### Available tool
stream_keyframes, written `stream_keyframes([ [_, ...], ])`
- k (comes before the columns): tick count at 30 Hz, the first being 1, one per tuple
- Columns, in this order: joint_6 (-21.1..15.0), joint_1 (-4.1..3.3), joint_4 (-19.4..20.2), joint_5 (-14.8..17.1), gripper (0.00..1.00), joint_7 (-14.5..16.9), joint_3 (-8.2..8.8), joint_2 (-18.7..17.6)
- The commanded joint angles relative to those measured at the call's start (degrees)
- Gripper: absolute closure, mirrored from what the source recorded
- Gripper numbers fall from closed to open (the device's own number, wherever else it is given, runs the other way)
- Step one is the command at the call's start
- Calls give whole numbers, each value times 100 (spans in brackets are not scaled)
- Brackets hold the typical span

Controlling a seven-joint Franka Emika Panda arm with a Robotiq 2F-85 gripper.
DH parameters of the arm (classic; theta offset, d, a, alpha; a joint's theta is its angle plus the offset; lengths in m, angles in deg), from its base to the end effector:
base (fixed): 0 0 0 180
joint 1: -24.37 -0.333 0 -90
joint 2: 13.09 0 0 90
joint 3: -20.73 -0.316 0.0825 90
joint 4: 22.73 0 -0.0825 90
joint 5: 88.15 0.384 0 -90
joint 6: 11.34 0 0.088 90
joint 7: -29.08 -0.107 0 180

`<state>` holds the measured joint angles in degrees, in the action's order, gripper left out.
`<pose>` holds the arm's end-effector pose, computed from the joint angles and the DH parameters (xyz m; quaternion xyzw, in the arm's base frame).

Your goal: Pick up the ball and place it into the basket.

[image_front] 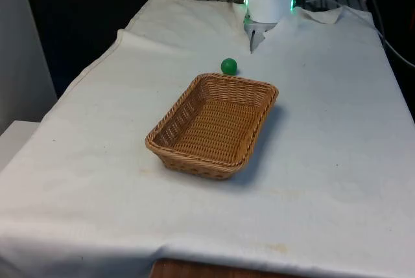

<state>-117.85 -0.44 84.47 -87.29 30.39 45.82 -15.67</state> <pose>0.5670 0.0015 0.4832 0.9996 0.0066 -0.0264 0.0020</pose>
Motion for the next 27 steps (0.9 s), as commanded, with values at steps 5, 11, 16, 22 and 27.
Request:
stream_keyframes([
  [5,-63,-11,143,-74,0,-40,-11,138],
  [11,-80,-17,206,-103,0,-52,-11,195],
  [16,-120,-17,372,-166,0,-63,-17,338],
  [22,-229,-17,670,-264,0,-103,-29,556],
  [27,-378,-11,985,-344,0,-149,-46,785],
])
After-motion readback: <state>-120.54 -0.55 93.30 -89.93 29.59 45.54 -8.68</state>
